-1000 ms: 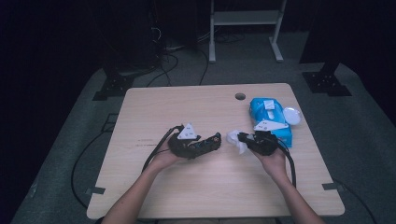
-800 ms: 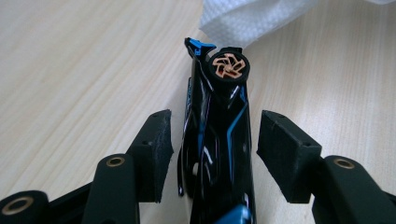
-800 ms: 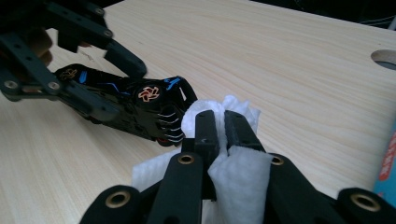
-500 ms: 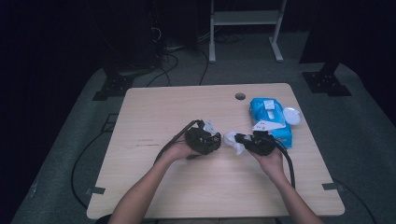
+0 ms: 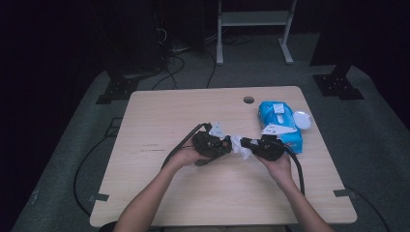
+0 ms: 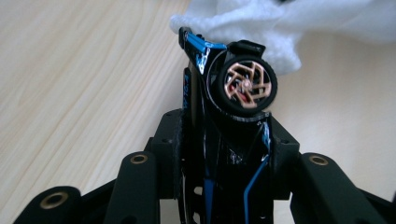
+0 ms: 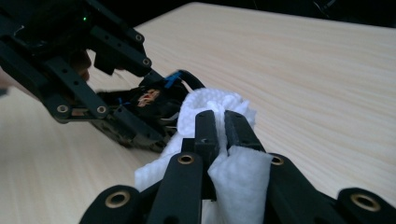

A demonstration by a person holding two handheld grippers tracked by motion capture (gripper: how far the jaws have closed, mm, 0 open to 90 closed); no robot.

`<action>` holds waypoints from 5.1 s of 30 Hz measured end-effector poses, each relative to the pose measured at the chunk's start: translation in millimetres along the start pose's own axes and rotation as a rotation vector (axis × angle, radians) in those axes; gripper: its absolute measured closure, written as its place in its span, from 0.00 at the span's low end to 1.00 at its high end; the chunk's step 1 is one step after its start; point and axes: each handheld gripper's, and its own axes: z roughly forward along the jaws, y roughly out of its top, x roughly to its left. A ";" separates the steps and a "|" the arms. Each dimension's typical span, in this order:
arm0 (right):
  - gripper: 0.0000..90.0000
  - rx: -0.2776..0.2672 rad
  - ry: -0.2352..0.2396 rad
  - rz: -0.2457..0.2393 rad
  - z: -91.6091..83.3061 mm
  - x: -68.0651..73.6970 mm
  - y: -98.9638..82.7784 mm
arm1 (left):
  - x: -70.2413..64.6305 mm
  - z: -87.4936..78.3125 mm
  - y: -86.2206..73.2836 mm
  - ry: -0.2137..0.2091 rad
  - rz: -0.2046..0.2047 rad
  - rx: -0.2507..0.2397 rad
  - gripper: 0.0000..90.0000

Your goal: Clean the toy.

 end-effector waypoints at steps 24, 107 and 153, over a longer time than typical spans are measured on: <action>0.78 -0.105 0.146 -0.101 -3.4 48.4 31.1 | -21.6 -28.9 -21.9 -0.007 0.012 -0.264 0.63; 0.93 -0.099 0.061 -0.124 -11.4 44.2 33.0 | -23.0 -32.6 -20.2 -0.009 0.034 -0.305 0.63; 0.93 -0.114 0.065 -0.083 -13.6 40.6 29.5 | -23.9 -41.1 -19.2 0.021 0.043 -0.321 0.63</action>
